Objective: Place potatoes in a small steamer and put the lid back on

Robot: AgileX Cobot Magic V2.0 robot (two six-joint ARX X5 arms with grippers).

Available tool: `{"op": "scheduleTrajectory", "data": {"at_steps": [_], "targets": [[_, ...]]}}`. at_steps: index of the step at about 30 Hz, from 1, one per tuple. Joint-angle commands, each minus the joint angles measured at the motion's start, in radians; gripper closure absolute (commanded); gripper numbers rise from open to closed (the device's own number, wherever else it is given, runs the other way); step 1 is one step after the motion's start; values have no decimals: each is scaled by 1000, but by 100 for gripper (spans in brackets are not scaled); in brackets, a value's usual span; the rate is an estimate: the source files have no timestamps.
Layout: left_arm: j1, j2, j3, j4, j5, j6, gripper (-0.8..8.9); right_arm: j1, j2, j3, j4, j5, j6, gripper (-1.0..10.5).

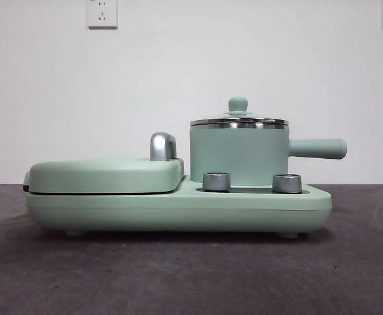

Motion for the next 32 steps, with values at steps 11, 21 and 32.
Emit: {"op": "scheduleTrajectory", "data": {"at_steps": [11, 21, 32], "targets": [[410, -350, -512, 408, 2, 97, 807, 5, 3, 8, 13, 0, -8, 918], [581, -615, -793, 398, -3, 101, 807, 5, 3, 8, 12, 0, -8, 918], [628, -615, -863, 441, -130, 71, 807, 5, 3, 8, 12, -1, -8, 918]]}}
